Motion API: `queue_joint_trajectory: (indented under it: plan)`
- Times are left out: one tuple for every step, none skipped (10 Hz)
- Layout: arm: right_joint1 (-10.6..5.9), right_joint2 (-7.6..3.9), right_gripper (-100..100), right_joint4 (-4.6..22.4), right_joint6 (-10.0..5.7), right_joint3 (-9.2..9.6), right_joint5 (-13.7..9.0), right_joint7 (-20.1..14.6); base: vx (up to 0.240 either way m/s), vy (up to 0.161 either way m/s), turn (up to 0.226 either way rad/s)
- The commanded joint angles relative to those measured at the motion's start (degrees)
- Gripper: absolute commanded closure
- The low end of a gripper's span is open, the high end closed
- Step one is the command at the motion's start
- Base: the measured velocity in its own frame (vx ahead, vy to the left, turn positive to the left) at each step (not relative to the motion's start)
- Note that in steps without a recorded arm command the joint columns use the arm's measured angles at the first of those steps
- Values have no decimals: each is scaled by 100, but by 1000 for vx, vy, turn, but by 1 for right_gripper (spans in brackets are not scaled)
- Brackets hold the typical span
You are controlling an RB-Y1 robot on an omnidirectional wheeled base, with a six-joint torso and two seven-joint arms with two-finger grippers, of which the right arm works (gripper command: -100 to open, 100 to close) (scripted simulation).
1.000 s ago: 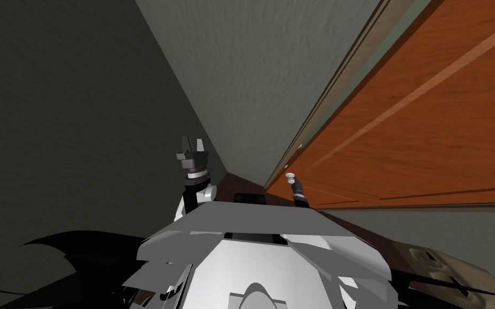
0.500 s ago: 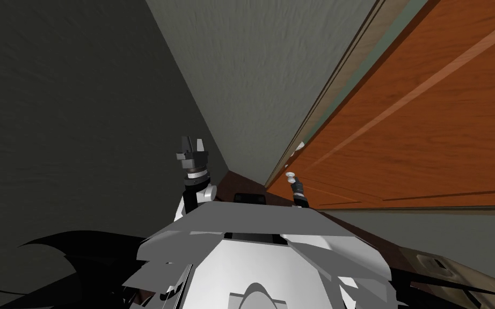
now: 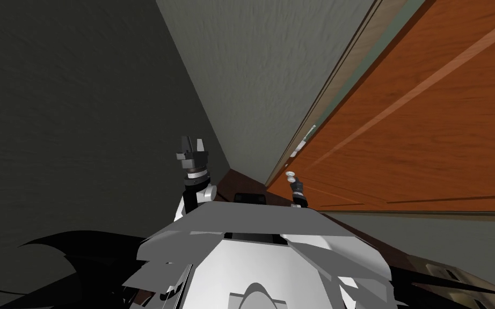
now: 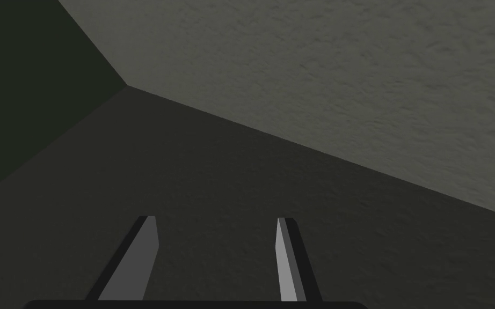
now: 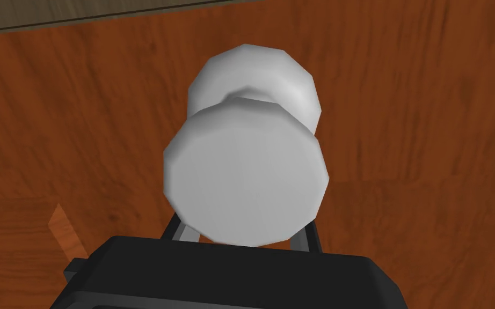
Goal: Pull the door open
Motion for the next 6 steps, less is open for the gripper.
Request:
queue_joint_trajectory:
  plan:
    - [-42,24,100,-39,15,8,-63,-286,-62,2,64]
    - [-42,24,100,-39,15,8,-63,-336,-53,-2,40]
    - [-80,32,100,-18,44,2,-119,-545,-68,-10,83]
    - [-80,32,100,-18,44,2,-119,-575,-53,-15,46]
    - [-119,40,100,2,74,-3,-175,-796,-60,-19,79]
    - [-119,40,100,2,74,-3,-175,-813,-50,-17,56]
